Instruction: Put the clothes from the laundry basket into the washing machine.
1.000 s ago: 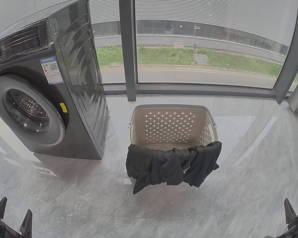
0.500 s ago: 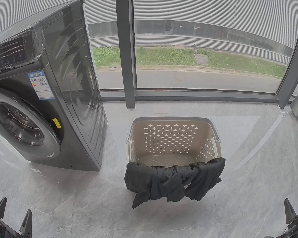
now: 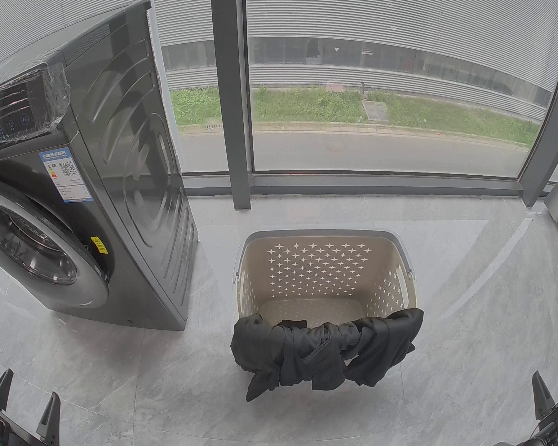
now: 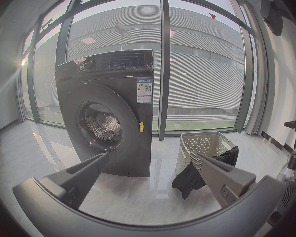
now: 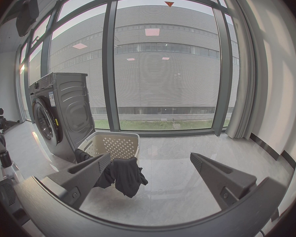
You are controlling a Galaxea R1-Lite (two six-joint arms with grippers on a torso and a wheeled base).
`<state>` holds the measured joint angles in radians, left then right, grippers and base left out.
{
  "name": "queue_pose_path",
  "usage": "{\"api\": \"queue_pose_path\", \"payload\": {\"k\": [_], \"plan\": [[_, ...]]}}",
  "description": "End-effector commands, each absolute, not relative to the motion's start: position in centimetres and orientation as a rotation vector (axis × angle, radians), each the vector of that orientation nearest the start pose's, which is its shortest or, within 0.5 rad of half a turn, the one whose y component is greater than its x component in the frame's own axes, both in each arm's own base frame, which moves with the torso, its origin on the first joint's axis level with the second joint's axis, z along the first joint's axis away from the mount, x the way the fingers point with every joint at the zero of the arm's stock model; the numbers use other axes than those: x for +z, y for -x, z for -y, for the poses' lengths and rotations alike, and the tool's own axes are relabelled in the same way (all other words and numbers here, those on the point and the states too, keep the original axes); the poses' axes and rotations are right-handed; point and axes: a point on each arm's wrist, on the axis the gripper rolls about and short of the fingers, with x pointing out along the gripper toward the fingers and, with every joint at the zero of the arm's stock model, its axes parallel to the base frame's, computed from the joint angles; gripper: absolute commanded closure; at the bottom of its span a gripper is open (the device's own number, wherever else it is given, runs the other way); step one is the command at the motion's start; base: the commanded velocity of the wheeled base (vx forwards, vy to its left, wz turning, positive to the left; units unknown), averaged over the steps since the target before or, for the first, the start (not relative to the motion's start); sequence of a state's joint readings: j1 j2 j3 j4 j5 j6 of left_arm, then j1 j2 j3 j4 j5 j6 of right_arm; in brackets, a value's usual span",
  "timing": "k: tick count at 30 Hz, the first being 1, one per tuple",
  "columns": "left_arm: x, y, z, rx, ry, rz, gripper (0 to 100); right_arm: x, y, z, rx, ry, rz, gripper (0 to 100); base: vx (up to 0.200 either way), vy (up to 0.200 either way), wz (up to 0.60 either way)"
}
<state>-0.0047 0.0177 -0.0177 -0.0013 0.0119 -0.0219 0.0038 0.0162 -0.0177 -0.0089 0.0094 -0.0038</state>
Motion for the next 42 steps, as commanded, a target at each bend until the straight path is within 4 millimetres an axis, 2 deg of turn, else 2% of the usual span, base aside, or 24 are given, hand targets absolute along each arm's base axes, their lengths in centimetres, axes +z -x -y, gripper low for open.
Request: {"api": "queue_pose_path", "payload": {"k": [1,3,21,39,42], "plan": [[7.65,2.30,-0.04,0.008,0.023,0.005,0,7.64,2.28,-0.01,0.014,0.005,0.009,0,0.000,-0.200,0.00],[7.65,2.30,-0.04,0.008,0.023,0.005,0,7.64,2.28,-0.01,0.014,0.005,0.009,0,0.000,-0.200,0.00],[7.65,2.30,-0.04,0.008,0.023,0.005,0,7.64,2.28,-0.01,0.014,0.005,0.009,0,0.000,0.000,0.00],[7.65,2.30,-0.04,0.008,0.026,0.005,0,7.64,2.28,-0.01,0.014,0.005,0.009,0,0.200,0.000,0.00],[7.65,2.30,-0.04,0.008,0.026,0.005,0,7.64,2.28,-0.01,0.015,0.005,0.009,0,0.000,0.000,0.00]]}}
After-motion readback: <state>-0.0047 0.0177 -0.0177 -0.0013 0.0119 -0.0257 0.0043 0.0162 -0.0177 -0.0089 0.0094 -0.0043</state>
